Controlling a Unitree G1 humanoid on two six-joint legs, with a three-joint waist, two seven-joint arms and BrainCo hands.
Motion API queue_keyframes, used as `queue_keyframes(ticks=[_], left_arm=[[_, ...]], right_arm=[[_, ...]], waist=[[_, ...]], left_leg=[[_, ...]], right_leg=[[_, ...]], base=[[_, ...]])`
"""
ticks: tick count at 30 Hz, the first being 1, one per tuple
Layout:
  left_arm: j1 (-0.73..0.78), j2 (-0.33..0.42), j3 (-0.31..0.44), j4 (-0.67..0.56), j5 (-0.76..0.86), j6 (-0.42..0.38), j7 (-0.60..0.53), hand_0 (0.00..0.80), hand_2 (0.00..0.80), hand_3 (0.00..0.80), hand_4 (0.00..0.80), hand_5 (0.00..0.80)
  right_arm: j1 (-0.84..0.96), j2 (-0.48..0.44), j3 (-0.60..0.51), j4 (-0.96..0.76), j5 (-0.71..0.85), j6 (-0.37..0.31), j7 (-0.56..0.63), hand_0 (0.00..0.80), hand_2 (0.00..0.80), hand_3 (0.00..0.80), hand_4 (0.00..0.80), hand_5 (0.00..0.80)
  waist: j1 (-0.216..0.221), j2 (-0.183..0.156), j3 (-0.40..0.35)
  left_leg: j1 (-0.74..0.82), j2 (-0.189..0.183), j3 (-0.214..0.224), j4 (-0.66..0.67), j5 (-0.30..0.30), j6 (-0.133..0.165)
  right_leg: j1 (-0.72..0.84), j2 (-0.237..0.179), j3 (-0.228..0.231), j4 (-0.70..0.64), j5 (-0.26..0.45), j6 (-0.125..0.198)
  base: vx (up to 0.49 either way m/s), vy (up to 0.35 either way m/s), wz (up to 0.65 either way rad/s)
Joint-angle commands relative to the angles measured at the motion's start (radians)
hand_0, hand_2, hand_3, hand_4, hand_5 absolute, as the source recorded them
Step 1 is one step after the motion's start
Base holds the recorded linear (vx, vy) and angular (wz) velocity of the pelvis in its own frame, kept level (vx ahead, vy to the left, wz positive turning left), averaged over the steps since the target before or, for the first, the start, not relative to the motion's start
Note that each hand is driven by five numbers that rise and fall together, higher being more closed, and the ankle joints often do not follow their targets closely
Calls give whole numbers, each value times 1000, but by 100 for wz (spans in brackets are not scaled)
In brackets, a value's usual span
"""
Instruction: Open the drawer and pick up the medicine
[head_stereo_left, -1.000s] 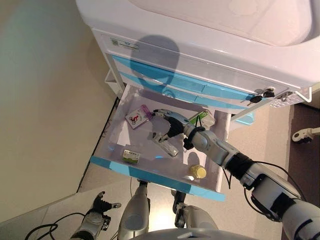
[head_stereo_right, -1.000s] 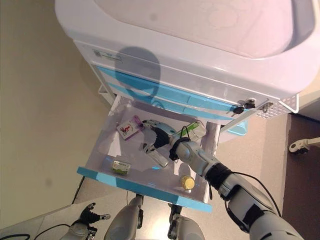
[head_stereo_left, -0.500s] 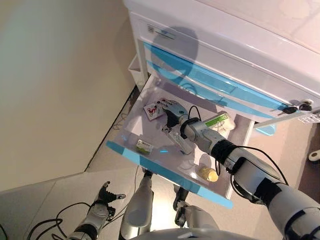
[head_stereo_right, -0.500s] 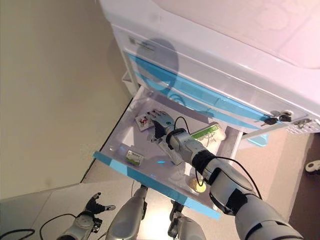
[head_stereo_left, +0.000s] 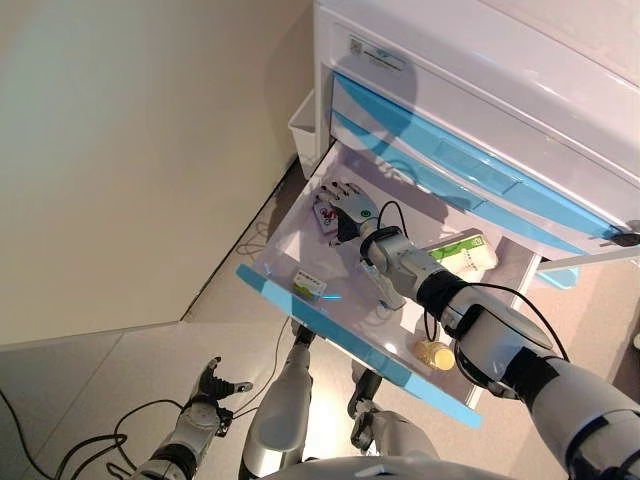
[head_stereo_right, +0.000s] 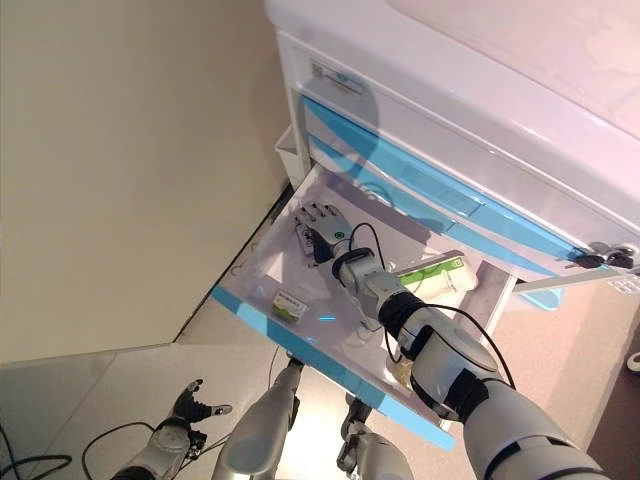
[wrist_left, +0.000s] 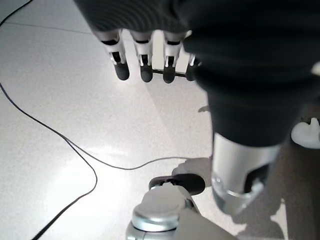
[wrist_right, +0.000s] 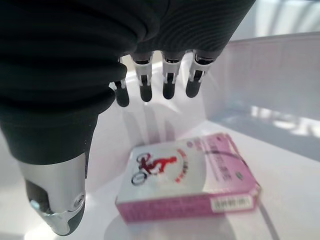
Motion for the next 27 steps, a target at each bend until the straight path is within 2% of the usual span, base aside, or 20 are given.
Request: queue_keyframes(ticks=[1, 6, 11, 19, 27], left_arm=[[-28, 12, -40, 9, -31, -10, 28, 0, 0, 0, 0, 0], [-33, 8, -48, 5, -39, -12, 31, 0, 0, 0, 0, 0], [-40, 9, -57, 11, -48, -14, 30, 0, 0, 0, 0, 0], [-52, 15, -98, -9, -61, -23, 12, 0, 0, 0, 0, 0], [-57, 5, -103, 9, -52, -12, -3, 0, 0, 0, 0, 0]], right_arm=[[-70, 18, -28, 17, -38, 18, -65, 0, 0, 0, 0, 0], [-94, 29, -36, 60, -41, 36, -81, 0, 0, 0, 0, 0], [-136, 43, -23, 173, -54, 58, -76, 0, 0, 0, 0, 0], [-182, -7, 0, 351, -75, 88, -26, 0, 0, 0, 0, 0], [-168, -33, 28, 385, -124, 103, 21, 0, 0, 0, 0, 0]], waist=[[9, -7, -13], [13, -2, -12], [19, 4, -9], [38, 23, -7], [44, 22, -7]], left_leg=[[14, -57, 39, 1, -50, 50], [13, -60, 40, -2, -48, 51], [10, -62, 33, -7, -43, 50], [-8, -71, 10, -20, -26, 42], [-12, -71, 9, -35, -19, 41]], right_leg=[[-113, -80, 2, 56, 143, 39], [-117, -83, 0, 57, 146, 40], [-120, -85, -3, 57, 147, 39], [-122, -89, -22, 38, 159, 43], [-126, -86, -20, 21, 167, 45]], base=[[6, 10, 13], [2, 15, 7], [0, 0, 0], [4, -5, 8], [8, -4, 4]])
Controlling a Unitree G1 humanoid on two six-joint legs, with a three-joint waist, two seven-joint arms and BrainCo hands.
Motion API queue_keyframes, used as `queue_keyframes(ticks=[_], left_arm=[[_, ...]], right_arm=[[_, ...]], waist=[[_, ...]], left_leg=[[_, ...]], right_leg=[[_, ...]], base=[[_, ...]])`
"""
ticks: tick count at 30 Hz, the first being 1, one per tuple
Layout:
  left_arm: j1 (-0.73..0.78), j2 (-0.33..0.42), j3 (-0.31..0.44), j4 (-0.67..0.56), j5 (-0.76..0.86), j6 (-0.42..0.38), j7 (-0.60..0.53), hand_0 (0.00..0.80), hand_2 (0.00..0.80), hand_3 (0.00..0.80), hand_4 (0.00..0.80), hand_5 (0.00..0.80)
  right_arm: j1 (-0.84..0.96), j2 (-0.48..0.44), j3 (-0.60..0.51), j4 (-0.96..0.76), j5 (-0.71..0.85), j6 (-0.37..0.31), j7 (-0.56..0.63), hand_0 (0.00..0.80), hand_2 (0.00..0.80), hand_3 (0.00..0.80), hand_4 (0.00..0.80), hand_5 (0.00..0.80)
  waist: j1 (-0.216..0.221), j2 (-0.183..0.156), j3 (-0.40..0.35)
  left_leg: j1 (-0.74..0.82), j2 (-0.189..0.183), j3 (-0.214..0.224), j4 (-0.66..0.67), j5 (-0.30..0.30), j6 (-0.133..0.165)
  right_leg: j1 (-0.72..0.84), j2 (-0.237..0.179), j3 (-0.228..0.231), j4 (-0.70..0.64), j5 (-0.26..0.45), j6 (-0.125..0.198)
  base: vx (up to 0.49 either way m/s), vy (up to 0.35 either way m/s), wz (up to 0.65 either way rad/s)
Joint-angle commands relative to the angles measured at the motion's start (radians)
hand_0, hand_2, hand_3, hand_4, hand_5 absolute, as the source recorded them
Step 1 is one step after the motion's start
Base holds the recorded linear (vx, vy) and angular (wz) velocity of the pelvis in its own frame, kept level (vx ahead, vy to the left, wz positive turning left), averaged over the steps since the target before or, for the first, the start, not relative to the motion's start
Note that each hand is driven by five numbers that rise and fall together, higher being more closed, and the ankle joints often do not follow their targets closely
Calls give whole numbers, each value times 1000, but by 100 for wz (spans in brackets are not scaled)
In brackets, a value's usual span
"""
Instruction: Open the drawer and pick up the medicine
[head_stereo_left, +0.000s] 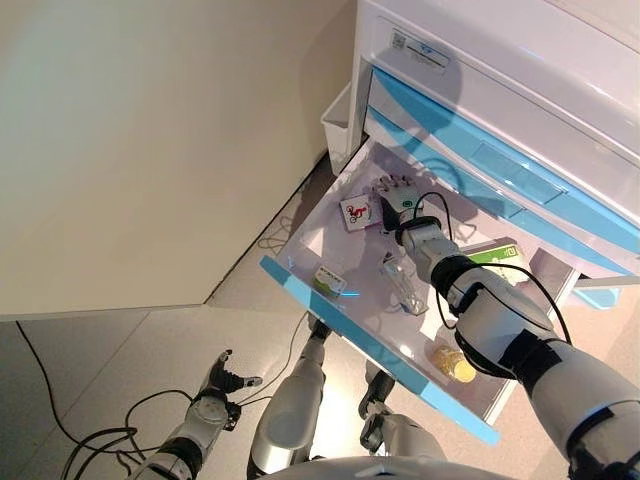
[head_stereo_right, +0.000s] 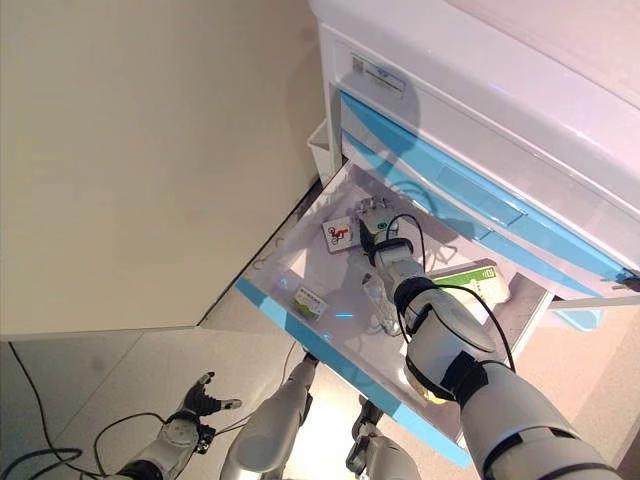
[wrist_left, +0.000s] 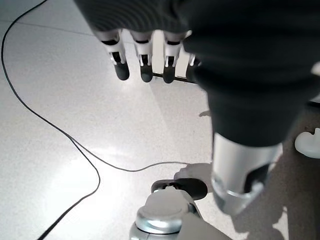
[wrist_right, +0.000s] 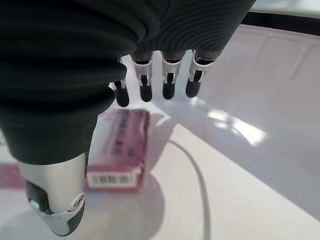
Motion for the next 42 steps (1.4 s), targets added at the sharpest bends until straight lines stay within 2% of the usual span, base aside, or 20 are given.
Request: queue_keyframes(ticks=[1, 2, 4, 25, 27, 29, 33, 34, 37, 38, 42], left_arm=[[-46, 8, -34, 22, -14, 2, -2, 0, 0, 0, 0, 0], [-46, 6, -33, 23, -13, 6, -7, 0, 0, 0, 0, 0], [-46, 5, -31, 23, -14, 6, -6, 0, 0, 0, 0, 0], [-52, 2, -4, 58, -8, 16, 0, 0, 0, 0, 0, 0], [-51, 2, 7, 71, -7, 20, 2, 0, 0, 0, 0, 0], [-47, 7, 31, 105, 5, 33, 3, 0, 0, 0, 0, 0], [-35, 12, 54, 120, 22, 41, -6, 0, 0, 0, 0, 0], [-23, 19, 75, 130, 36, 44, -16, 0, 0, 0, 0, 0], [-15, 22, 95, 146, 50, 48, -29, 0, 0, 0, 0, 0], [-8, 28, 113, 147, 61, 50, -44, 0, 0, 0, 0, 0], [3, 34, 141, 157, 81, 57, -68, 0, 0, 0, 0, 0]], right_arm=[[-64, -17, 32, 19, -52, 18, 20, 53, 53, 53, 53, 53], [-63, -10, 31, 18, -49, 14, 35, 646, 646, 646, 646, 646], [-64, -9, 34, 15, -49, 12, 38, 800, 800, 800, 800, 800], [-64, 19, 1, -114, 63, -31, 8, 800, 800, 800, 800, 800], [-58, 26, -15, -166, 130, -53, 17, 800, 800, 800, 800, 800], [-46, 44, -39, -250, 258, -89, 52, 800, 800, 800, 800, 800], [-18, 27, -37, -347, 332, -124, 94, 800, 800, 800, 800, 800], [1, -5, -25, -444, 368, -144, 134, 800, 800, 800, 800, 800], [27, -31, -18, -508, 395, -166, 174, 800, 800, 800, 800, 800], [44, -77, -7, -602, 439, -184, 229, 800, 800, 800, 800, 800], [80, -149, -4, -733, 550, -209, 312, 800, 800, 800, 800, 800]], waist=[[15, -28, 8], [12, -30, 9], [11, -30, 9], [-45, -57, 6], [-56, -66, 1], [-74, -84, -10], [-97, -101, -24], [-112, -113, -31], [-127, -121, -45], [-143, -128, -58], [-155, -135, -79]], left_leg=[[25, -61, 62, -36, -33, 47], [25, -61, 63, -40, -32, 47], [26, -60, 65, -42, -32, 47], [55, -42, 127, -54, -40, 47], [62, -37, 137, -55, -42, 47], [77, -30, 160, -52, -49, 47], [91, -26, 183, -50, -57, 50], [109, -21, 200, -48, -68, 51], [122, -19, 214, -47, -74, 52], [138, -17, 227, -47, -81, 52], [166, -12, 247, -48, -91, 51]], right_leg=[[-113, -90, 11, 25, 173, 43], [-114, -91, 14, 23, 175, 43], [-115, -91, 16, 24, 175, 43], [-127, -74, 79, 10, 194, 40], [-126, -71, 90, 9, 195, 38], [-122, -65, 112, 9, 194, 34], [-120, -60, 132, 10, 196, 31], [-112, -54, 150, 13, 192, 30], [-111, -49, 163, 11, 193, 30], [-102, -44, 175, 9, 191, 29], [-86, -36, 191, 5, 188, 29]], base=[[0, 0, 0], [0, 0, 0], [0, 0, 0], [-4, 5, -6], [-1, -4, -16], [4, -5, -27], [-2, 1, -28], [3, -2, -24], [13, 1, -29], [19, 7, -19], [21, -8, -28]])
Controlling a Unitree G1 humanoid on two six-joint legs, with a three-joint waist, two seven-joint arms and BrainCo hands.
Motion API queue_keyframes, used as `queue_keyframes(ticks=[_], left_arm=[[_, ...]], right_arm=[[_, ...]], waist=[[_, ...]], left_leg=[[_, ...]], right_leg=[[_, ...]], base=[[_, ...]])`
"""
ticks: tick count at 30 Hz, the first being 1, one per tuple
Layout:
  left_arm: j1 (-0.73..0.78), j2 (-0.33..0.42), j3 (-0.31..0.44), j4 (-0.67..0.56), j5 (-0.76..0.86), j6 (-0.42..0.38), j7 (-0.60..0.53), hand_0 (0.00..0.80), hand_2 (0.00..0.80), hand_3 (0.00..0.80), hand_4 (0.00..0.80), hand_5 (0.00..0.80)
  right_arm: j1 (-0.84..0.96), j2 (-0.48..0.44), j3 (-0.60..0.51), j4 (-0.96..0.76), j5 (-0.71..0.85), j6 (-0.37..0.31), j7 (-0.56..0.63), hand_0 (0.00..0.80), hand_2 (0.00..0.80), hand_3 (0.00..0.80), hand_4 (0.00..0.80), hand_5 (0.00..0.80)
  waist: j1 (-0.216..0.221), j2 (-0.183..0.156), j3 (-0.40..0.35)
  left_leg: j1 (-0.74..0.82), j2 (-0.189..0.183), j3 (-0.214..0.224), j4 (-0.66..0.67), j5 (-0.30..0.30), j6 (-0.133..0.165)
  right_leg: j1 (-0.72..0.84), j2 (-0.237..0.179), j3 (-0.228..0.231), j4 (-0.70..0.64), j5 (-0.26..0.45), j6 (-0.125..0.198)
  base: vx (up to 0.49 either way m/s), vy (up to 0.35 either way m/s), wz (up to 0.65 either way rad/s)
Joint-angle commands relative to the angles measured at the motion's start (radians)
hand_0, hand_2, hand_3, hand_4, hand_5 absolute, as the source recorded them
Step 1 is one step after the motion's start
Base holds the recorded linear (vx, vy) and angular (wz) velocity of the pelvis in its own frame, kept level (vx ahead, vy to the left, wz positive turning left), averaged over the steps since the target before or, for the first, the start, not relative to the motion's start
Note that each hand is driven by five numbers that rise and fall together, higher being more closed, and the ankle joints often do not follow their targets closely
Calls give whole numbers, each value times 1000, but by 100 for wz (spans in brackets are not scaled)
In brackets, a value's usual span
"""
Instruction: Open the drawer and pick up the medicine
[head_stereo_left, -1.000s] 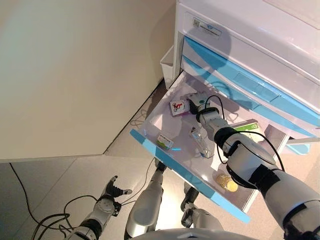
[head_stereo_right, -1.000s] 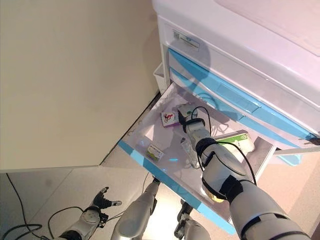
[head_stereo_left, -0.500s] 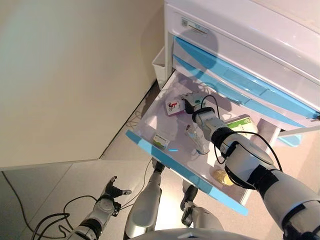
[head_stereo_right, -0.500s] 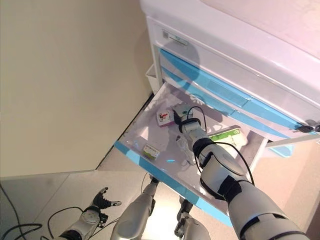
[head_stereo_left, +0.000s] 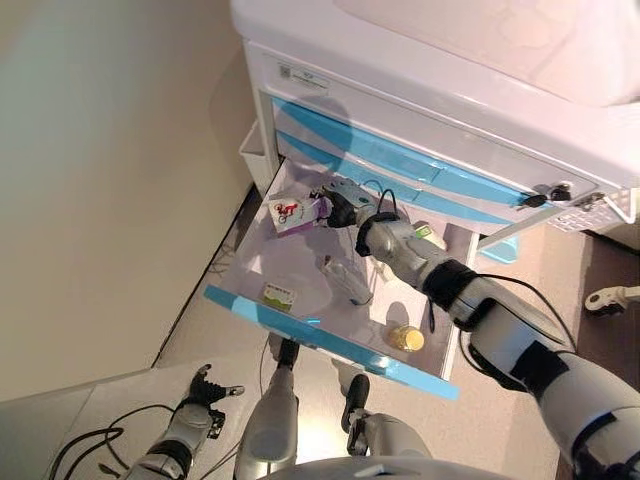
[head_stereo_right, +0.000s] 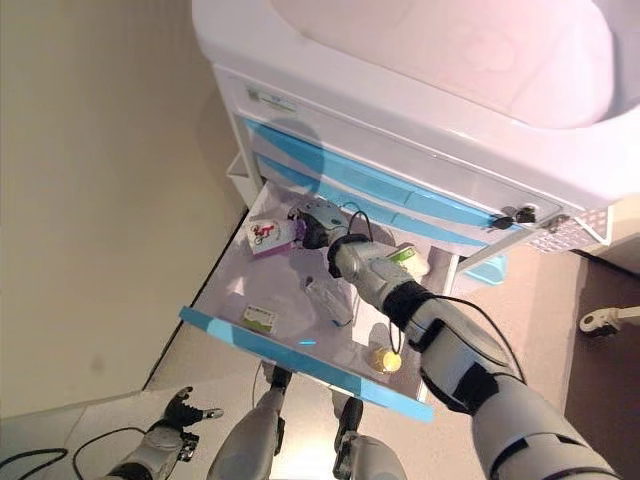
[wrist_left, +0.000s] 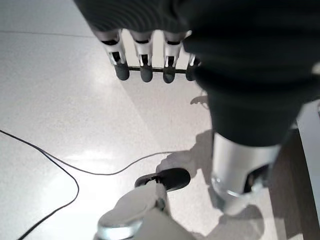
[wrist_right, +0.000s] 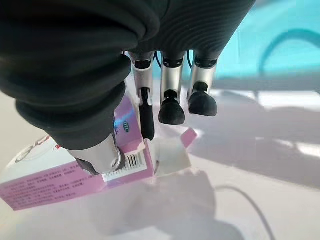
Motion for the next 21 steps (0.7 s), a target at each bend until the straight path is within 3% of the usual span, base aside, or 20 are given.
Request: queue_keyframes(ticks=[1, 4, 5, 6, 12, 19, 21], left_arm=[[7, 0, 30, 65, 71, 7, -37, 0, 0, 0, 0, 0], [19, 1, 42, 72, 85, 9, -56, 0, 0, 0, 0, 0], [30, 3, 56, 78, 97, 12, -72, 0, 0, 0, 0, 0], [30, 2, 55, 78, 97, 12, -72, 0, 0, 0, 0, 0], [85, 1, 89, 96, 131, 15, -112, 0, 0, 0, 0, 0], [123, -7, 101, 112, 143, 18, -131, 0, 0, 0, 0, 0], [127, -9, 100, 111, 142, 18, -133, 0, 0, 0, 0, 0]], right_arm=[[-7, -91, -8, -150, 219, -71, 115, 800, 800, 800, 800, 800], [-4, -155, 3, -235, 314, -78, 174, 800, 800, 800, 800, 800], [-7, -242, 5, -337, 420, -91, 220, 800, 800, 800, 800, 800], [-6, -245, 4, -340, 421, -89, 221, 800, 800, 800, 800, 800], [-12, -531, -49, -630, 763, -111, 292, 800, 800, 800, 800, 800], [-45, -727, -98, -706, 852, -133, 279, 800, 800, 800, 800, 800], [-56, -747, -103, -703, 846, -134, 270, 800, 800, 800, 800, 800]], waist=[[-19, -27, -30], [-25, -28, -47], [-34, -32, -68], [-33, -32, -67], [-61, -31, -132], [-73, -37, -179], [-75, -39, -184]], left_leg=[[44, -62, 69, 10, -100, 45], [61, -60, 79, 7, -105, 43], [79, -55, 93, 7, -111, 40], [80, -55, 93, 7, -111, 40], [139, -41, 134, 6, -131, 33], [169, -31, 151, -5, -134, 27], [171, -31, 152, -5, -136, 27]], right_leg=[[-67, -36, 29, -63, 173, 33], [-54, -32, 36, -69, 172, 34], [-41, -29, 46, -72, 172, 36], [-40, -29, 47, -73, 172, 36], [6, -19, 77, -90, 171, 42], [29, -11, 81, -103, 171, 46], [33, -12, 79, -104, 171, 47]], base=[[32, -8, -25], [42, -17, -12], [35, -11, -21], [56, -11, -23], [52, -8, -16], [37, -13, -20], [30, -4, -4]])
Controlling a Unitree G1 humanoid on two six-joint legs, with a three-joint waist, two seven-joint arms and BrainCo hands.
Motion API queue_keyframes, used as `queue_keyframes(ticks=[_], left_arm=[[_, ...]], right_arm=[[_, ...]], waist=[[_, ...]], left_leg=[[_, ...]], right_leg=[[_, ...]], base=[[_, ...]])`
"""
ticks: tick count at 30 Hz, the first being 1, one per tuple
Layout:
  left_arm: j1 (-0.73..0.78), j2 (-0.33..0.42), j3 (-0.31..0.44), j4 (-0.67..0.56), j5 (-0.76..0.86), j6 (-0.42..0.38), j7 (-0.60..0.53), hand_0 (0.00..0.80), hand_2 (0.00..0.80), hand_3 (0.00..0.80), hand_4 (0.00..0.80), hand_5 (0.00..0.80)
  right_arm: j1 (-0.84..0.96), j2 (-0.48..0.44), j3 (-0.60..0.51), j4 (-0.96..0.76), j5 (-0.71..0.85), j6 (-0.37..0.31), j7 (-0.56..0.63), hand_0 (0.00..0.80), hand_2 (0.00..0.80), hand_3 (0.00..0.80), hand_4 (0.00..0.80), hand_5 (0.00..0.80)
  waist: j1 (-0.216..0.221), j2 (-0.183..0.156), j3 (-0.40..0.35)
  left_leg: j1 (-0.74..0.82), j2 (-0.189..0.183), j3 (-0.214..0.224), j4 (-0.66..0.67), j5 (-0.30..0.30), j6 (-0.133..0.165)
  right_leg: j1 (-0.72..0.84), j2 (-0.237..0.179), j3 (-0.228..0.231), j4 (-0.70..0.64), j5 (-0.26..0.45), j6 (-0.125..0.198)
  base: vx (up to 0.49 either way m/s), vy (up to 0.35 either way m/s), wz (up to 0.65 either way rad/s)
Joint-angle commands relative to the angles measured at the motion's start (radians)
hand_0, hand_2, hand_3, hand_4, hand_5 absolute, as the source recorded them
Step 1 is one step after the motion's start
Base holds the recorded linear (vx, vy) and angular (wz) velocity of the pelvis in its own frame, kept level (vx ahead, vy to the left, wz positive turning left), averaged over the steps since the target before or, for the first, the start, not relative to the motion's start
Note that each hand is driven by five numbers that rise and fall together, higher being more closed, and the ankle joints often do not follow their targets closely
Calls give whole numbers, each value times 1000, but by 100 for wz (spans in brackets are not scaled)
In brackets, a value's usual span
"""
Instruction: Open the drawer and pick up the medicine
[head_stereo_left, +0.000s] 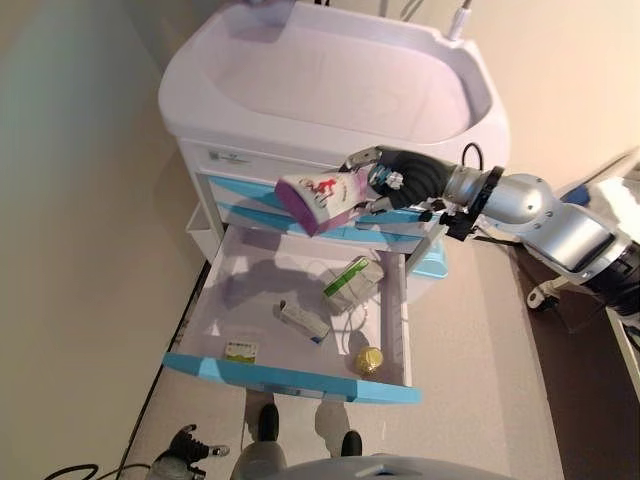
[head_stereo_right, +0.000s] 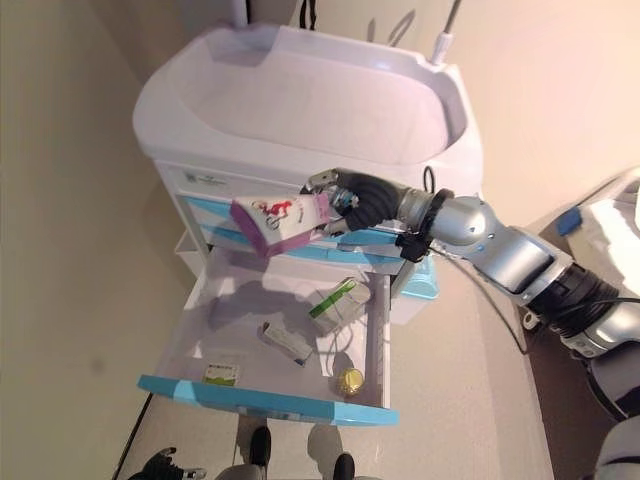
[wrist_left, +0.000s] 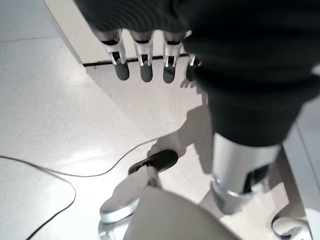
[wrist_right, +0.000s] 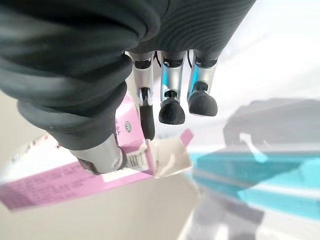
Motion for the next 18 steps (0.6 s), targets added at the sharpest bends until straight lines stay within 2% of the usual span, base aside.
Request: queue_keyframes(ticks=[1, 6, 8, 9, 11, 12, 14, 15, 16, 17, 18], left_arm=[[-25, 11, -1, 62, 39, 2, -9, 0, 0, 0, 0, 0], [-20, 8, -19, 67, 25, 2, -5, 0, 0, 0, 0, 0], [-22, 8, -38, 69, 5, 2, 3, 0, 0, 0, 0, 0], [-22, 7, -37, 69, 5, 2, 3, 0, 0, 0, 0, 0], [-27, 11, -55, 79, -7, 3, 11, 0, 0, 0, 0, 0], [-28, 10, -54, 79, -7, 3, 11, 0, 0, 0, 0, 0], [-37, 14, -68, 90, -29, 8, 18, 0, 0, 0, 0, 0], [-40, 15, -78, 98, -39, 11, 25, 0, 0, 0, 0, 0], [-40, 15, -78, 98, -39, 11, 25, 0, 0, 0, 0, 0], [-47, 18, -86, 104, -50, 12, 30, 0, 0, 0, 0, 0], [-47, 17, -86, 104, -50, 12, 30, 0, 0, 0, 0, 0]], right_arm=[[-97, -22, -45, 38, 40, -50, -48, 800, 800, 800, 800, 800], [-190, -32, -22, 177, 17, -44, -96, 800, 800, 800, 800, 800], [-261, 11, 0, 330, -5, -31, -140, 800, 800, 800, 800, 800], [-266, 12, 5, 332, -4, -32, -140, 800, 800, 800, 800, 800], [-324, 67, 8, 493, -34, -17, -181, 800, 800, 800, 800, 800], [-328, 69, 11, 495, -34, -18, -181, 800, 800, 800, 800, 800], [-397, 151, 10, 670, -99, 8, -226, 800, 800, 800, 800, 800], [-445, 217, -3, 819, -165, 31, -267, 800, 800, 800, 800, 800], [-445, 218, -3, 819, -165, 31, -267, 800, 800, 800, 800, 800], [-487, 285, -17, 964, -222, 50, -296, 800, 800, 800, 800, 800], [-490, 286, -16, 966, -222, 49, -296, 800, 800, 800, 800, 800]], waist=[[18, -35, -3], [18, -41, -14], [22, -47, -16], [21, -46, -16], [28, -52, -15], [27, -51, -15], [32, -54, -11], [36, -55, -9], [36, -55, -9], [45, -56, -7], [43, -56, -7]], left_leg=[[39, -60, 30, 12, -89, 34], [40, -60, 26, 12, -91, 33], [38, -61, 21, 13, -90, 34], [38, -61, 21, 13, -90, 34], [37, -62, 16, 12, -88, 34], [37, -62, 15, 12, -88, 34], [33, -64, 7, 14, -87, 35], [32, -66, 0, 15, -87, 38], [32, -66, 0, 15, -87, 38], [29, -68, -8, 15, -86, 40], [29, -69, -9, 16, -86, 40]], right_leg=[[-80, -28, 13, -4, 122, 50], [-73, -27, 6, -5, 118, 49], [-74, -27, 4, -3, 119, 47], [-74, -27, 4, -3, 119, 47], [-73, -28, 0, -3, 119, 46], [-73, -28, 0, -2, 119, 46], [-74, -29, -7, 1, 118, 45], [-73, -30, -12, 4, 116, 43], [-73, -30, -12, 4, 116, 43], [-72, -31, -17, 6, 114, 41], [-71, -31, -18, 6, 114, 41]], base=[[31, -7, -1], [7, -2, 0], [-1, 4, 4], [0, 0, 0], [0, 0, 0], [2, -3, 3], [4, 1, 5], [7, 2, 6], [14, 2, 15], [7, 1, 23], [14, 3, 20]])
